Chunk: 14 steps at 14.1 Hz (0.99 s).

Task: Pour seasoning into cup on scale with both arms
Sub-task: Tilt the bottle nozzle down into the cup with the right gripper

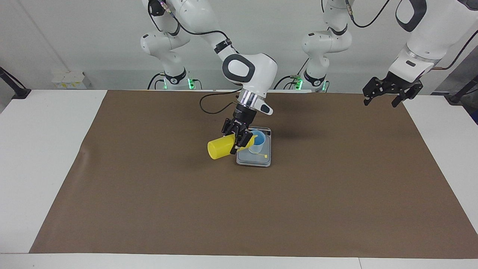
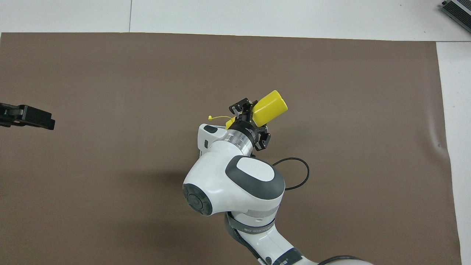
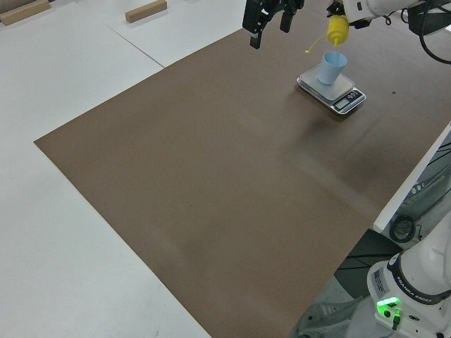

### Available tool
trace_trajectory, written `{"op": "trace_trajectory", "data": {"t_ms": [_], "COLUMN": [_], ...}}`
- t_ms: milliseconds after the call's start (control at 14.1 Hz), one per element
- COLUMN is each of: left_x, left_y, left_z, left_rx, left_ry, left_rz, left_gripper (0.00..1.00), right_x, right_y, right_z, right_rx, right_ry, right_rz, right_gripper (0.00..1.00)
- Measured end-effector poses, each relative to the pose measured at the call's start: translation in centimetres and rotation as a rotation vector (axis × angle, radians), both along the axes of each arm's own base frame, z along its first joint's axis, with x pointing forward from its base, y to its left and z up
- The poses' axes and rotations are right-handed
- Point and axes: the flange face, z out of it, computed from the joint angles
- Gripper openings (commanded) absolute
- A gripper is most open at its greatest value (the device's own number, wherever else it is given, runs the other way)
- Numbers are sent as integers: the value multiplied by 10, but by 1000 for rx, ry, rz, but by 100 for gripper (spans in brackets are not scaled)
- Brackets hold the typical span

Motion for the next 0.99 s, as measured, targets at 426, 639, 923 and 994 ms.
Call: {"op": "trace_trajectory", "data": {"t_ms": [426, 639, 923, 994], "left_x": [0, 0, 0, 0], "left_y": [0, 0, 0, 0], "left_z": [0, 0, 0, 0], "left_rx": [0, 0, 0, 0], "left_ry": [0, 0, 0, 0], "left_rz": [0, 0, 0, 0], "left_gripper": [100, 100, 100, 100], "right_x": [-26, -31, -39, -39], "right_y": [3, 1, -1, -1], "right_z": [-3, -7, -17, -16], "right_rx": [-65, -66, -47, -44], "right_ry": [-189, -238, -246, -246], "right_rz": [108, 136, 151, 153], "right_gripper": [0, 0, 0, 0]}}
